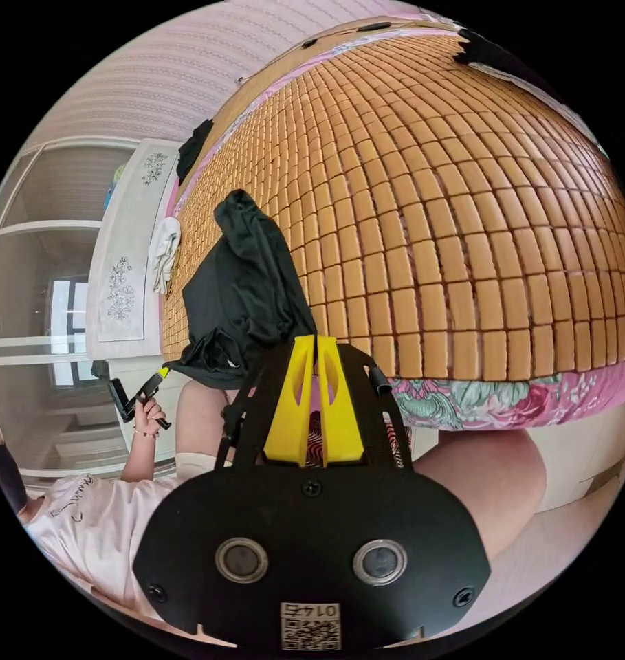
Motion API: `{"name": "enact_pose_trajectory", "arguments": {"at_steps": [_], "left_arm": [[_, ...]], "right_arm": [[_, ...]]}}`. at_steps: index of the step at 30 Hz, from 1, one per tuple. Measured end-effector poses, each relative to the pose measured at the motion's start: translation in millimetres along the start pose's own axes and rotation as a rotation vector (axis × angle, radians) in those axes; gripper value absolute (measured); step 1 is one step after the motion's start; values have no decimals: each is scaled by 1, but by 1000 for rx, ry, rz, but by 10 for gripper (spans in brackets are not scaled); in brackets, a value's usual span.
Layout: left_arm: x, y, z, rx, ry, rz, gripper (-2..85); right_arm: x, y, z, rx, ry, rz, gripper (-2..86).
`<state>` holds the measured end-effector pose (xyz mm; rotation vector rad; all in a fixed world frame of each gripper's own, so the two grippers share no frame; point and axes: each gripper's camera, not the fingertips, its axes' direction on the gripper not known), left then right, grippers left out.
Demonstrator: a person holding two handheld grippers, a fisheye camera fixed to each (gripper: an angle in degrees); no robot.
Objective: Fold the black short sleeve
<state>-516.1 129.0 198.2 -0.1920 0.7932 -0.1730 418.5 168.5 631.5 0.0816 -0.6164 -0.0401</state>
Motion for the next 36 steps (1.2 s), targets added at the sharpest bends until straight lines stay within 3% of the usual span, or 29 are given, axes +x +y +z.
{"name": "enact_pose_trajectory", "arguments": {"at_steps": [4,9,14,17,20,27,36], "left_arm": [[17,-3,-8,-41,-60,20,-7],[32,-1,-17,-67,-107,31,-7],[45,8,-31,-64,-115,22,-7],[54,14,-45,-47,-102,40,-7],[66,23,-62,-32,-109,74,-7],[107,29,-151,196,19,145,-8],[226,25,-374,803,288,442,-8]], "right_arm": [[28,20,0,-30,143,-15,21],[31,33,11,-68,140,-162,93],[49,45,40,-152,364,-218,63],[78,57,33,-155,292,-207,26],[114,75,11,-99,64,-159,9],[150,118,-87,247,-284,-243,0],[79,192,-300,811,-470,-697,-1]]}}
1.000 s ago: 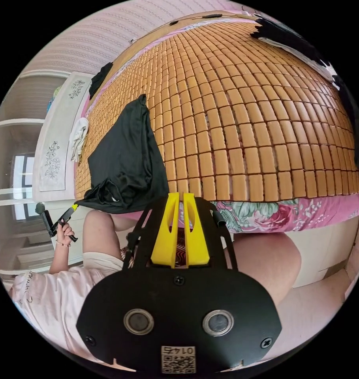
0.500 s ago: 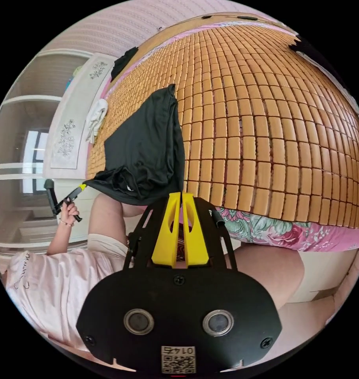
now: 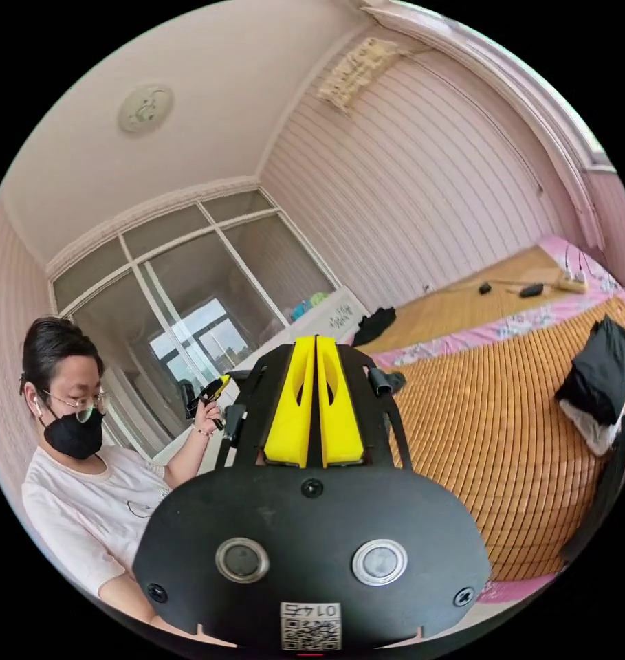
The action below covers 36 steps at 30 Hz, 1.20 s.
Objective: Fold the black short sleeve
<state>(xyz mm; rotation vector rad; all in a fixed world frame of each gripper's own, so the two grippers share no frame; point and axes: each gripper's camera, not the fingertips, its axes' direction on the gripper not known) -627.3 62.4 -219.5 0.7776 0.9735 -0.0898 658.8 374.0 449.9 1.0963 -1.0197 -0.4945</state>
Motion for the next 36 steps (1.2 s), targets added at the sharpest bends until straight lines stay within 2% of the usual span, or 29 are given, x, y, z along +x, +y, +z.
{"name": "enact_pose_trajectory", "arguments": {"at_steps": [2,7,10,14,16,21,25,27,30,32,34,36], "left_arm": [[37,-35,-33,103,29,77,-8],[101,-56,-81,190,45,190,-8],[127,-68,-113,259,39,223,-8],[155,-99,-144,322,53,279,-8],[164,-112,-146,334,13,315,-8],[151,-139,-99,234,-94,284,-8],[95,-142,3,-9,-215,157,-8],[72,-136,53,-118,-278,115,-8],[53,-142,115,-187,-361,81,-8],[56,-170,134,-108,-362,79,-8],[66,-190,138,-29,-374,115,-8],[73,-202,143,7,-373,146,-7]], "right_arm": [[-33,-16,-29,70,-13,-89,-1],[-106,-24,-99,167,67,-259,-2],[-131,-21,-130,231,-26,-306,-2],[-163,-30,-154,259,-88,-403,-1],[-180,-43,-150,215,-5,-456,-1],[-143,-76,-94,9,179,-371,-2],[-38,-85,-12,-227,352,-184,-2],[12,-82,21,-286,417,-85,-2],[63,-96,55,-251,429,27,-3],[64,-121,61,-136,388,30,-3],[36,-158,69,-10,345,-91,-3],[12,-175,77,29,353,-211,-3]]}}
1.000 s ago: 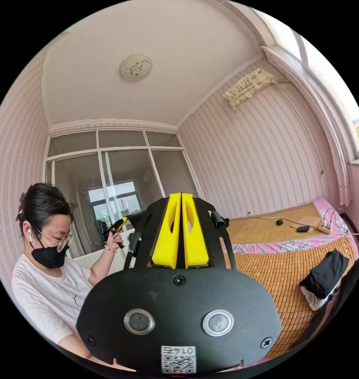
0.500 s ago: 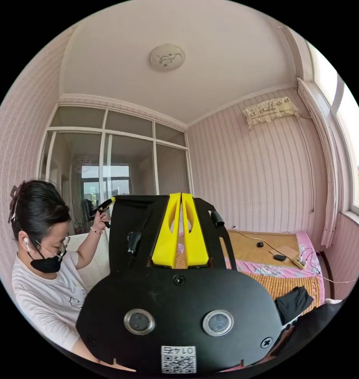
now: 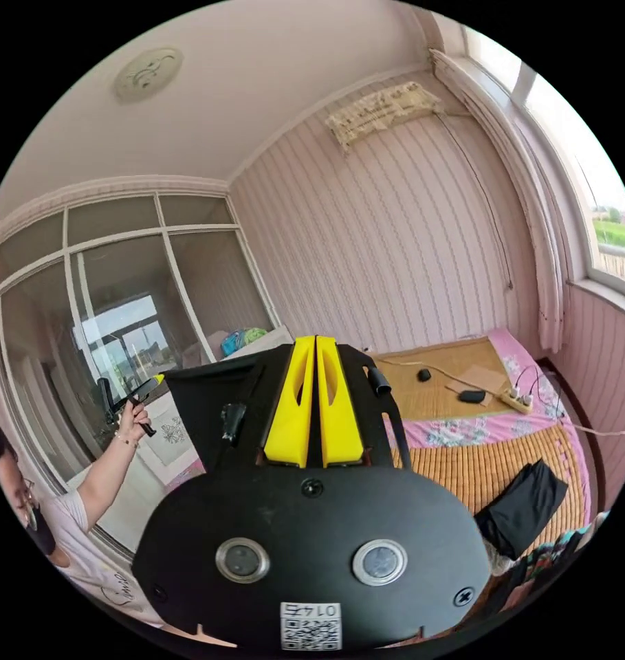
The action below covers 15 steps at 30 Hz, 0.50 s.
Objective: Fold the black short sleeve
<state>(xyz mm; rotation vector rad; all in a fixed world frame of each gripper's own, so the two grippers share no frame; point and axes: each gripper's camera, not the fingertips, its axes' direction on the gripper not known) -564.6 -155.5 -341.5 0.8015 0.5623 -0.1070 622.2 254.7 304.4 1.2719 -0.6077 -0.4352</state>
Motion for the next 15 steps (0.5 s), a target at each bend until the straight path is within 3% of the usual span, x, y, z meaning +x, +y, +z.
{"name": "enact_pose_trajectory", "arguments": {"at_steps": [6,15], "left_arm": [[-8,57,38,-111,15,36,-7],[-20,296,155,-732,3,-42,-6]], "right_arm": [[-16,36,23,-107,-4,-136,-1],[56,281,111,-692,91,210,-1]]}}
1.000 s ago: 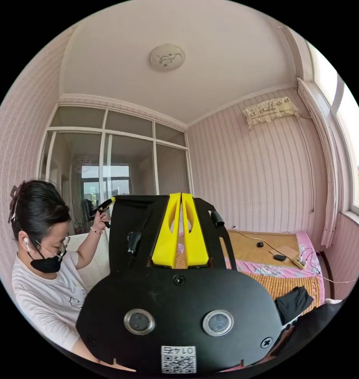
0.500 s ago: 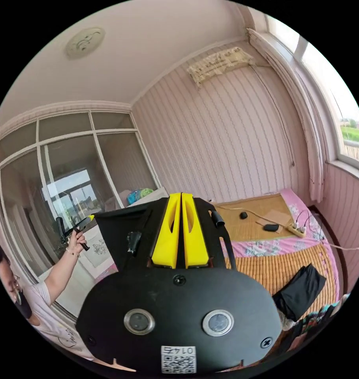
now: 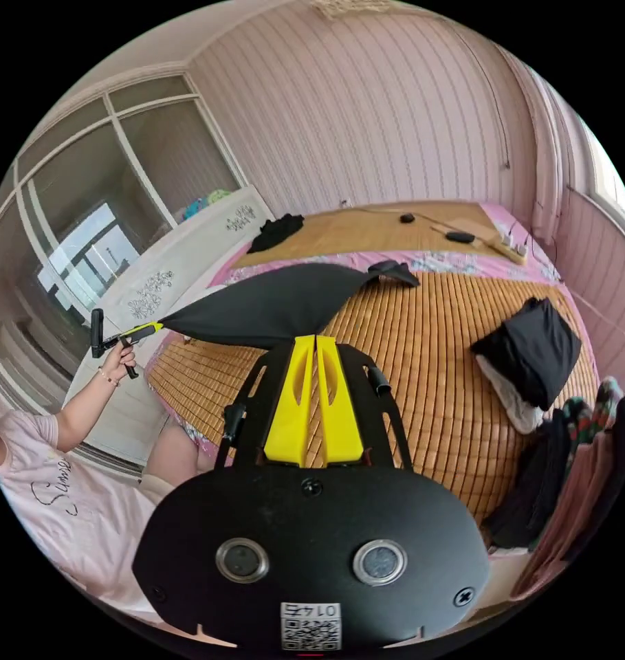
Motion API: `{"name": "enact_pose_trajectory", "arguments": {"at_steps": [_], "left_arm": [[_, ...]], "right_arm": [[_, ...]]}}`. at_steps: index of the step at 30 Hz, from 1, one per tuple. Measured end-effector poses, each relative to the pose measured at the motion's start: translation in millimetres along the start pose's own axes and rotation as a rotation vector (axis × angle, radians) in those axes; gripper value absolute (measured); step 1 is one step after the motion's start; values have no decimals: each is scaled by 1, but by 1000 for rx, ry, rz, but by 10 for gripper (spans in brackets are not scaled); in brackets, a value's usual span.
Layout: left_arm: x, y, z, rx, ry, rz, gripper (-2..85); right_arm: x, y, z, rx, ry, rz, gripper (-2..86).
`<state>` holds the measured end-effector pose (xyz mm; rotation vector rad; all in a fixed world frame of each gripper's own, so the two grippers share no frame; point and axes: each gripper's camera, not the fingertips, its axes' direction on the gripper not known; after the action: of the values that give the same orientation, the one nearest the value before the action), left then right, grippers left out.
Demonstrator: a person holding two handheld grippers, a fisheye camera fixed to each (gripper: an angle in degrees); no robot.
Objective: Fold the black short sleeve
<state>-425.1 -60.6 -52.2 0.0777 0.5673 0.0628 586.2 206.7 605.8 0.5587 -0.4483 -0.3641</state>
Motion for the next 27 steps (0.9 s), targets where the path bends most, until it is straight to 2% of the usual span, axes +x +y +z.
{"name": "enact_pose_trajectory", "arguments": {"at_steps": [4,8,17,27], "left_arm": [[0,40,92,-216,2,-74,-6],[11,62,142,-339,5,-101,-6],[62,68,170,-461,18,76,-6],[112,66,199,-574,26,168,-5]], "right_arm": [[35,42,75,-175,6,197,-1],[39,59,103,-278,13,245,-1],[23,60,107,-448,3,173,-1],[-15,65,138,-692,16,17,6]]}}
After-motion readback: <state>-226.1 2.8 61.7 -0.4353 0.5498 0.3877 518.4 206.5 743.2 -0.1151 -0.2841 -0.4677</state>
